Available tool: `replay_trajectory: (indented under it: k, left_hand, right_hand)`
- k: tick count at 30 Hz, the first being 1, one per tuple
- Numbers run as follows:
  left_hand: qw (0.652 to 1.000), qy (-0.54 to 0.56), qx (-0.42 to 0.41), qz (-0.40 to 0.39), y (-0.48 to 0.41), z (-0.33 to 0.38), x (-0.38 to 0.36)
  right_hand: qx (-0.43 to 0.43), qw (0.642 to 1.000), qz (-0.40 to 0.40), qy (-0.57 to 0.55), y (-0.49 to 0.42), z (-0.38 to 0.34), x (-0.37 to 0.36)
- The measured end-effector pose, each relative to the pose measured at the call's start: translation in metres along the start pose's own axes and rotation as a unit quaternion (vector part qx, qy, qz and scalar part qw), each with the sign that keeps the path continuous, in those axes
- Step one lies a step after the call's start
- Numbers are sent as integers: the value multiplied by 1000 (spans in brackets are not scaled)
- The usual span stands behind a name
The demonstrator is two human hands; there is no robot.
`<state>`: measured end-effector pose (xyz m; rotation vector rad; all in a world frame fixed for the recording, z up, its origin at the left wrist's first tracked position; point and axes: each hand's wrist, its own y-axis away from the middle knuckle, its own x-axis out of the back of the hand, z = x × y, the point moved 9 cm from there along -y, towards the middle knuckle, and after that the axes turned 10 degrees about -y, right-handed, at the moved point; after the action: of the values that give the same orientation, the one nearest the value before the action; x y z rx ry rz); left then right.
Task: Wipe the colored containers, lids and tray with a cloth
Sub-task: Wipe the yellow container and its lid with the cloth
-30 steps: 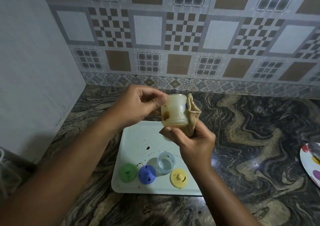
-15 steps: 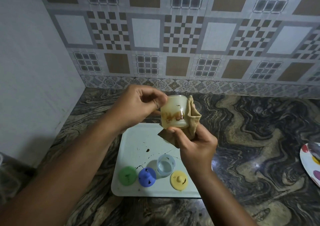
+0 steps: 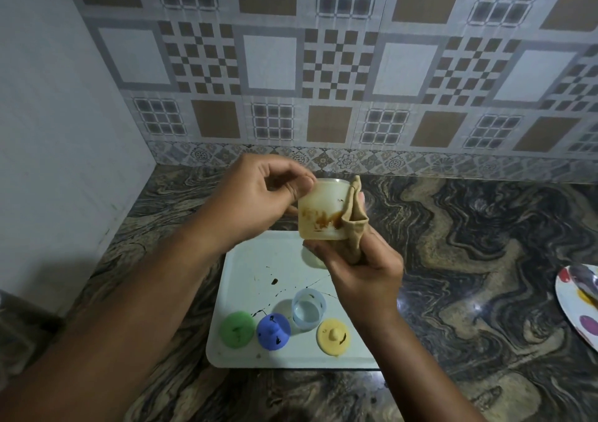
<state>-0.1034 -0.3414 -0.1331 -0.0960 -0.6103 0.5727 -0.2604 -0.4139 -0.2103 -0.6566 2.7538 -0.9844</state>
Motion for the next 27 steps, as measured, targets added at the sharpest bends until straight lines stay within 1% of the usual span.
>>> replay_trajectory:
  k: [3, 4, 5, 6, 9, 11, 13, 14, 16, 17, 18, 20, 22, 24, 26, 27]
  left_hand:
    - [995, -82, -28, 39, 3, 9, 1]
    - [992, -103, -48, 52, 5, 14, 0]
    - [990, -114, -64, 59, 7, 18, -1]
    - [990, -106, -68, 58, 7, 18, -1]
    - [1000, -5, -5, 6, 5, 2, -5]
    - [1000, 16, 19, -12, 1, -7, -6]
    - [999, 8, 33, -8, -1, -11, -5]
    - [1000, -16, 27, -2, -1, -10, -5]
    - [996, -89, -2, 20, 0, -4, -9]
    - [993, -111, -18, 33, 2, 2, -11]
    - [992, -116, -30, 45, 4, 6, -11]
    - [996, -72, -21, 39, 5, 6, -12]
    - [1000, -4, 22, -1, 4, -3, -13]
    - [997, 47, 54, -31, 2, -8, -14]
    - [998, 43, 44, -20, -1, -7, -10]
    - [999, 18, 28, -12, -2, -4, -9]
  right_hand:
    - [55, 997, 7, 51, 0, -12, -5]
    - [65, 997, 12, 50, 2, -10, -4]
    - [54, 998, 16, 40, 4, -6, -3]
    - [33, 999, 21, 20, 4, -1, 0]
    - [-23, 998, 39, -44, 4, 10, 8]
    - [-34, 997, 36, -55, 4, 12, 7]
    - [-14, 999, 23, -29, 4, 6, 2]
    - [7, 1000, 16, 8, 5, 2, -2]
    - [70, 995, -10, 71, 6, -9, -9]
    - [84, 993, -18, 77, 7, -10, -11]
    - [79, 994, -18, 72, 7, -9, -10]
    - [38, 999, 2, 32, 8, 0, -2]
    - [-21, 999, 22, -26, 9, 13, 6]
    - [-56, 996, 28, -58, 8, 20, 11]
    - [-41, 997, 33, -49, 5, 13, 11]
    - [-5, 999, 31, -16, 4, 4, 9]
